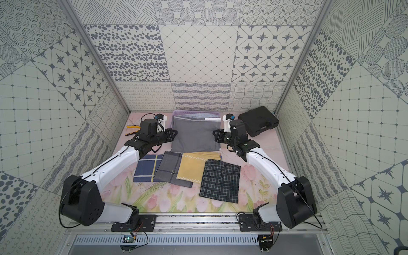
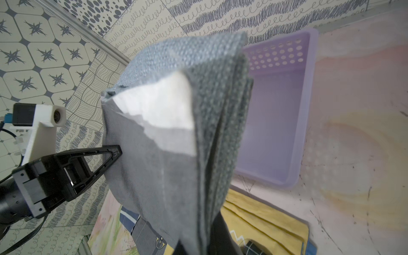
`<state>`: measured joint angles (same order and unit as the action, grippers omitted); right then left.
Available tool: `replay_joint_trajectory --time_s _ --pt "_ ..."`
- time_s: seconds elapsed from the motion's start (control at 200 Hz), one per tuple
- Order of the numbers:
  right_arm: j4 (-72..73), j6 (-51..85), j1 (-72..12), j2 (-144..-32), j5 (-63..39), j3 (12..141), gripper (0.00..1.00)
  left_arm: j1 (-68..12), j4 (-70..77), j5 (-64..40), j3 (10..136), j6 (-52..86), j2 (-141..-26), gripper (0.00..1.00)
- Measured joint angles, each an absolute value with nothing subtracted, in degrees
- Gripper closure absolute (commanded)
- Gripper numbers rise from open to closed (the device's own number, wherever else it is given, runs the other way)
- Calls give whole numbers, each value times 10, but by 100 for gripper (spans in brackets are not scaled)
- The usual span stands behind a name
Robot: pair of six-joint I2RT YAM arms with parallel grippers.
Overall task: Put the folded pillowcase in the basket
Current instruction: Place the pillowcase in the basket.
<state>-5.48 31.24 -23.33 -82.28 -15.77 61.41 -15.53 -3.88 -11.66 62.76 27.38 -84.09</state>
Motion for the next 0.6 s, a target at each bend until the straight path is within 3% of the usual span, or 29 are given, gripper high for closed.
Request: replay_joint_trajectory --time_s 0.6 --pt "-18 313 -200 -1102 -215 847 100 -83 -3 -154 840 253 -1087 100"
